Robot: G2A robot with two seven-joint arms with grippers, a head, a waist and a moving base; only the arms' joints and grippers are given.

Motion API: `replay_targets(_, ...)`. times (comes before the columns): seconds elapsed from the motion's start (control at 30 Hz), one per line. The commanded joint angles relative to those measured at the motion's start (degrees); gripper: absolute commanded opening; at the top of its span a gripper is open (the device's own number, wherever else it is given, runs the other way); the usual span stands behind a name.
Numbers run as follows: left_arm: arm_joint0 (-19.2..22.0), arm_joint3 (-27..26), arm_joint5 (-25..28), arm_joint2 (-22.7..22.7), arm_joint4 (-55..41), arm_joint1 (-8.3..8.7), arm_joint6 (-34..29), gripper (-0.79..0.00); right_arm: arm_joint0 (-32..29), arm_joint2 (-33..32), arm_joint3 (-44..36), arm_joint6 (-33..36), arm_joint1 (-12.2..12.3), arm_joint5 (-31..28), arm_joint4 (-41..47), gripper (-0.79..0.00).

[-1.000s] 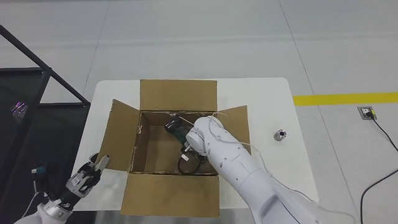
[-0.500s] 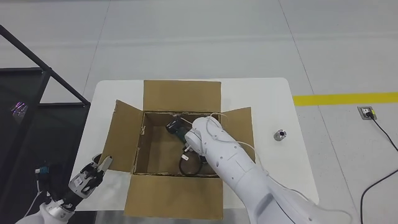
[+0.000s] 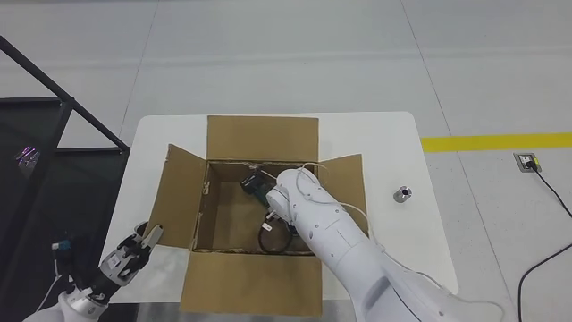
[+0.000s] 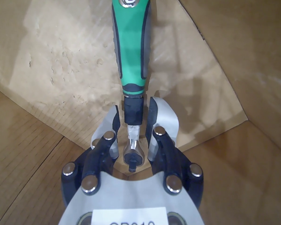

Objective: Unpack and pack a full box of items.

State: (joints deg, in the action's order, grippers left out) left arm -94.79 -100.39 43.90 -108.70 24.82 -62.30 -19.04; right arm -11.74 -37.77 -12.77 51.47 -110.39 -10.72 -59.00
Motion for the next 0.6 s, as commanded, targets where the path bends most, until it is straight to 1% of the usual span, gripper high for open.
replay_targets(0.0, 0.0, 0.0, -0.1, 0.0, -0.1, 0.05, 0.0, -0.785, 0.0, -0.1, 0.2, 0.0, -0.1, -0.1, 0.0, -0.502)
replay_targets(0.1, -0.1, 0.0, 0.1, 0.1, -0.2, 0.12, 0.1, -0.785, 0.1, -0.1, 0.8, 0.2, -0.2, -0.2, 0.0, -0.511)
replay_targets(0.2, -0.2, -0.1, 0.0, 0.0, -0.3, 0.19, 0.2, -0.785, 0.0, -0.1, 1.1, 0.2, -0.3, -0.1, 0.0, -0.597)
replay_targets(0.37, -0.4, -0.1, 0.2, 0.0, -0.5, 0.32, 0.3, -0.785, 0.1, -0.3, 1.7, 0.7, -0.4, -0.3, 0.0, -0.606)
replay_targets(0.4, -0.4, -0.1, 0.2, 0.0, -0.5, 0.34, 0.3, -0.785, 0.1, -0.3, 1.8, 0.7, -0.4, -0.3, 0.0, -0.665)
replay_targets(0.43, -0.4, -0.1, 0.2, 0.0, -0.6, 0.37, 0.3, -0.785, 0.1, -0.4, 2.0, 0.7, -0.4, -0.3, 0.1, -0.742)
replay_targets(0.47, -0.4, 0.0, 0.2, 0.0, -0.7, 0.38, 0.4, -0.785, 0.1, -0.4, 2.0, 0.7, -0.4, -0.3, 0.1, -0.785)
replay_targets(0.57, -0.5, 0.0, 0.1, 0.0, -0.7, 0.44, 0.6, -0.785, 0.4, -0.6, 2.0, 0.2, -0.4, -0.3, 0.3, -0.785)
